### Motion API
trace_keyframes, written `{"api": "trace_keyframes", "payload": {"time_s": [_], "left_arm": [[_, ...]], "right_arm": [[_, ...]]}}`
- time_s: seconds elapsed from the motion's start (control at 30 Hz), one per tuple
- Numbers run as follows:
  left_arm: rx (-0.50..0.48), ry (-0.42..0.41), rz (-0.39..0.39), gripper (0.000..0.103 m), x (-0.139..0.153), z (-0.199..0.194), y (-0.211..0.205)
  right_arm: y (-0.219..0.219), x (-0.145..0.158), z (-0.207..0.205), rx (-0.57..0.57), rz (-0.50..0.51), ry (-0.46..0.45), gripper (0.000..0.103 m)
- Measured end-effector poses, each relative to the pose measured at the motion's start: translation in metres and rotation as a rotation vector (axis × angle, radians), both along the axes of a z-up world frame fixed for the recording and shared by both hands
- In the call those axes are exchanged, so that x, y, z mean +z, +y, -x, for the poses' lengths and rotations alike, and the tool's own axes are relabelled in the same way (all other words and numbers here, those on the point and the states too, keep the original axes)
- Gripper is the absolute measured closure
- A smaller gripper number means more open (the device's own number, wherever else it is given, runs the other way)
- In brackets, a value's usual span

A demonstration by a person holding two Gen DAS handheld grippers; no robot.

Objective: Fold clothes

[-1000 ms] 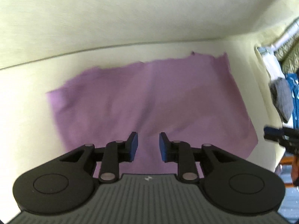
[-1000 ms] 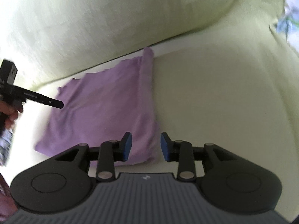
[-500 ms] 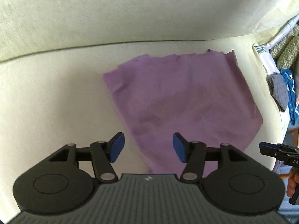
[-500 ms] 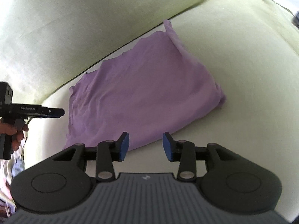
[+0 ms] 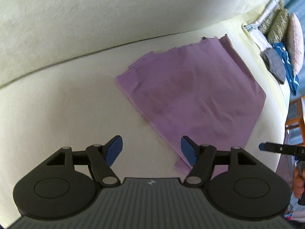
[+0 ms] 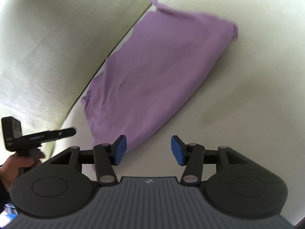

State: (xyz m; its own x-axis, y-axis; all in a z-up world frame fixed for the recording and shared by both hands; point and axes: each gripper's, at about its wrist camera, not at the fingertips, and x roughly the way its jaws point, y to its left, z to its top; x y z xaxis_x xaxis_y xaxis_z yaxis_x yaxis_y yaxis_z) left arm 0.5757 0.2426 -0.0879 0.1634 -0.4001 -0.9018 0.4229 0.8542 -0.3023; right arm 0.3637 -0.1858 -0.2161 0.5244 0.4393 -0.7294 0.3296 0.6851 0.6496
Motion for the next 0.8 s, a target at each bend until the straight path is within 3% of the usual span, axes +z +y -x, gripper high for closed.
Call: {"api": "trace_keyframes", "payload": {"time_s": [0.1,0.27,0.5,0.8], "left_arm": [[-0.042,-0.027,-0.004,0.034,0.003,-0.011,-0.004],[-0.145,-0.074,-0.006,0.034,0.003,-0.036,-0.014],[-0.394,-0.130,-0.037,0.034,-0.003,-0.065,-0.026],[-0.505,-0.160,-0.077,0.029,-0.002,-0.074,-0.033]], "right_arm": [[0.017,-0.004,0.009,-0.034,-0.067,0.009,0.046],[0.047,-0.016,0.017,-0.129,-0.135,0.007,0.045],[0.087,-0.039,0.031,-0.304,-0.188,0.002,0.044],[0.117,-0.042,0.037,-0.436,-0.182,-0.030,0.042]]}}
